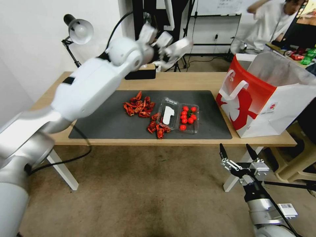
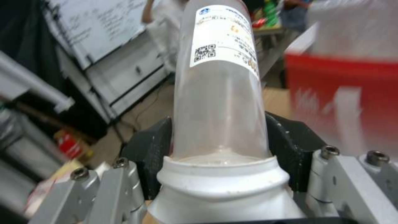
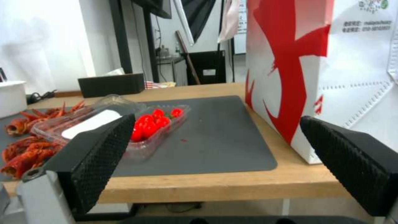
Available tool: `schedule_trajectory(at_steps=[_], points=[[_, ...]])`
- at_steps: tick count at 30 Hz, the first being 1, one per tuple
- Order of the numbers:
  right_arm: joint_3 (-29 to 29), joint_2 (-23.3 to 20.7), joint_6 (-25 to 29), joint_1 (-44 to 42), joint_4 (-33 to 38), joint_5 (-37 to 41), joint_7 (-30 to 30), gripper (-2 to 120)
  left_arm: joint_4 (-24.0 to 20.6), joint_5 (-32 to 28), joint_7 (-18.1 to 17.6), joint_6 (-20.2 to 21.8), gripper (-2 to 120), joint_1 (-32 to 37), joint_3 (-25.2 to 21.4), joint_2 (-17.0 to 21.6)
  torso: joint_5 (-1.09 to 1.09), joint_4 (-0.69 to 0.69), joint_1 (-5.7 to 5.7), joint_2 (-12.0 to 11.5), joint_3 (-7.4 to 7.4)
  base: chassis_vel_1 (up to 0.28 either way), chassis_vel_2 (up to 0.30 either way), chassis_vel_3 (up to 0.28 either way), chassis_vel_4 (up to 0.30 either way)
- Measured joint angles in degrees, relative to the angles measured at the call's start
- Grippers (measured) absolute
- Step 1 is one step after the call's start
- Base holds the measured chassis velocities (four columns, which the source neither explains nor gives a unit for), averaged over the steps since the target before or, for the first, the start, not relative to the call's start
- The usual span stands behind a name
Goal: Pick up the trash from the table and place it into the takeout bag.
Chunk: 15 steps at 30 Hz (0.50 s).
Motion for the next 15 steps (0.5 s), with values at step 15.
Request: schedule_trajectory(at_steps=[15], points=[[0.2, 0.8, 0.3, -0.6, -0.4, -0.6, 0.1, 100, 11.4, -0.7, 2.7, -6.7, 52, -4.9, 3.2, -17.2, -0.02, 0.0, 0.0, 0.0, 0.0, 0.0, 0.0, 0.0, 0.0]])
